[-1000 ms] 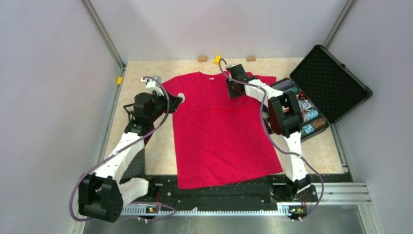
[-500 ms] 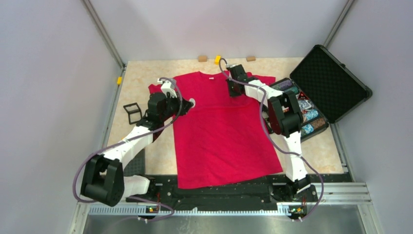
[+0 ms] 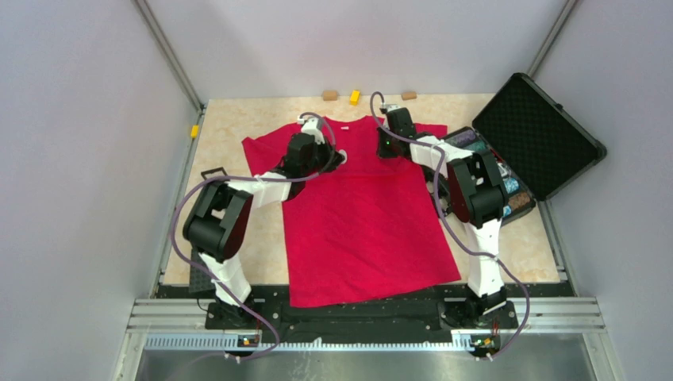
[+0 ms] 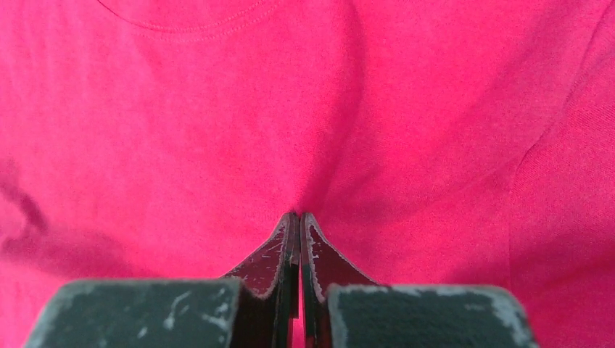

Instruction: Pin the brooch onto the clothing

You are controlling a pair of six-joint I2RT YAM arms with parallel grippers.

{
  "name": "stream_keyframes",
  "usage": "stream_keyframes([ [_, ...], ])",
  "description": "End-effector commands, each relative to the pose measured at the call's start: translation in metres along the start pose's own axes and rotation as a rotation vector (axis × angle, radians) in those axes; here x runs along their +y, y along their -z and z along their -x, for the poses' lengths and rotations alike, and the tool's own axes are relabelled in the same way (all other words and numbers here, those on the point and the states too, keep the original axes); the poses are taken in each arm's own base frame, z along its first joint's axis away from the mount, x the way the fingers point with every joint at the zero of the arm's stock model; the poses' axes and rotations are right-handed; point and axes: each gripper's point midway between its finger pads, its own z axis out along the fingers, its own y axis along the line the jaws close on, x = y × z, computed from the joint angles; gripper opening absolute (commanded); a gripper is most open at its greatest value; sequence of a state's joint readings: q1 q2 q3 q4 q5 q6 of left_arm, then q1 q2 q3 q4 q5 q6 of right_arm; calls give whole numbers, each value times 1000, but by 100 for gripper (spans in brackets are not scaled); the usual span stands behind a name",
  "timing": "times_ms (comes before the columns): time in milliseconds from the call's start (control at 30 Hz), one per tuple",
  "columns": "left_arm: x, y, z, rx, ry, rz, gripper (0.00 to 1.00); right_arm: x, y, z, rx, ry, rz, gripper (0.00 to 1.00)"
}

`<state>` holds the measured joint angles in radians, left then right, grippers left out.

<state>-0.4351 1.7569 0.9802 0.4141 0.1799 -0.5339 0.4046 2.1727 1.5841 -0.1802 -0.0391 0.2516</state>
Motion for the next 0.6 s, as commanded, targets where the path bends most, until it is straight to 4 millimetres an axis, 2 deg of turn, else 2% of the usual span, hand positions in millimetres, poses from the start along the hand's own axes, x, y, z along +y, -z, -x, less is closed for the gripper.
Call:
stream_keyframes([
  [0, -16, -34, 36, -109, -26, -42, 0, 10, 30, 51, -161, -55, 83, 0],
  [167, -15, -69, 28, -70, -50, -34, 0, 12, 33, 55, -191, -83, 157, 0],
  [300, -13, -92, 10, -16, -69, -23, 0, 13, 34, 56, -204, -86, 195, 0],
  [567, -17, -121, -4, 48, -106, -17, 0, 22, 39, 55, -219, -106, 298, 0],
])
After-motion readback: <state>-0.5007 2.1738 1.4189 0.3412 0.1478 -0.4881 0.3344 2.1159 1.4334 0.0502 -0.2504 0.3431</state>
